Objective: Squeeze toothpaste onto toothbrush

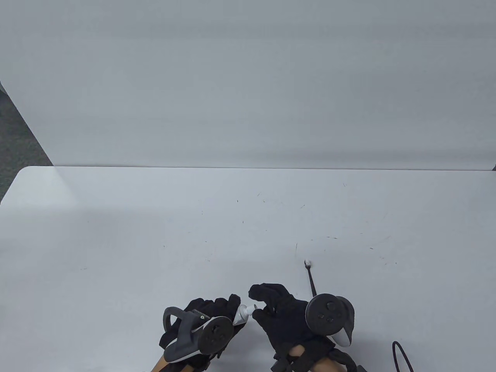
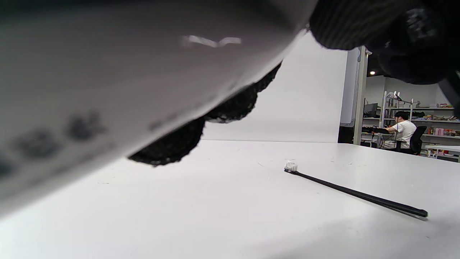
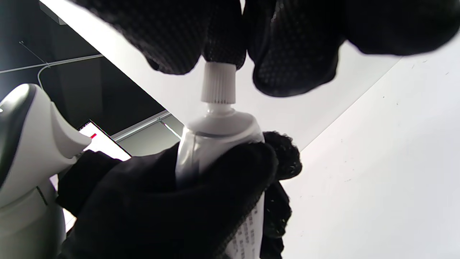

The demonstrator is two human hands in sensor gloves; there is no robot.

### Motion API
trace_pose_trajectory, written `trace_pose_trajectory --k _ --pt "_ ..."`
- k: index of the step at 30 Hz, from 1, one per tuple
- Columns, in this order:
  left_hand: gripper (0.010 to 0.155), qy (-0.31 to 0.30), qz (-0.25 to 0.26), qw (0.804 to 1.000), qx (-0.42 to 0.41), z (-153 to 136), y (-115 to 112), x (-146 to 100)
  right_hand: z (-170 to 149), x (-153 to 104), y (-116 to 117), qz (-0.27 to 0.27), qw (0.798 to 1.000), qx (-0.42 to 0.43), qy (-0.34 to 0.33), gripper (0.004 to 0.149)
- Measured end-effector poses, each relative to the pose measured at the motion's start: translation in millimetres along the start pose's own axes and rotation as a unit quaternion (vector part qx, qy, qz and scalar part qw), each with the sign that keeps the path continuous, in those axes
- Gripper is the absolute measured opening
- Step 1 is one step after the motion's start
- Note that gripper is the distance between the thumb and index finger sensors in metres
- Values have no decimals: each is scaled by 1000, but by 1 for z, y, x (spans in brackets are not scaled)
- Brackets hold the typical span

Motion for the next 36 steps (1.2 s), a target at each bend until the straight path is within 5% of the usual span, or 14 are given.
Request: trace_pose_trajectory --k 36 --pt "77 0 -8 1000 22 2 -1 1 -7 -3 10 -3 998 -64 24 43"
Point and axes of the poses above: the tracker on the back of each hand, its own z axis roughly to the thumb side, its own x axis roughly from the wrist to the fingertips, y = z × x, the point moved 3 cm from there along x, roughly from the wrist to the fingertips, and after that the axes turned 12 degrees about -z, right-handed, at the moved point
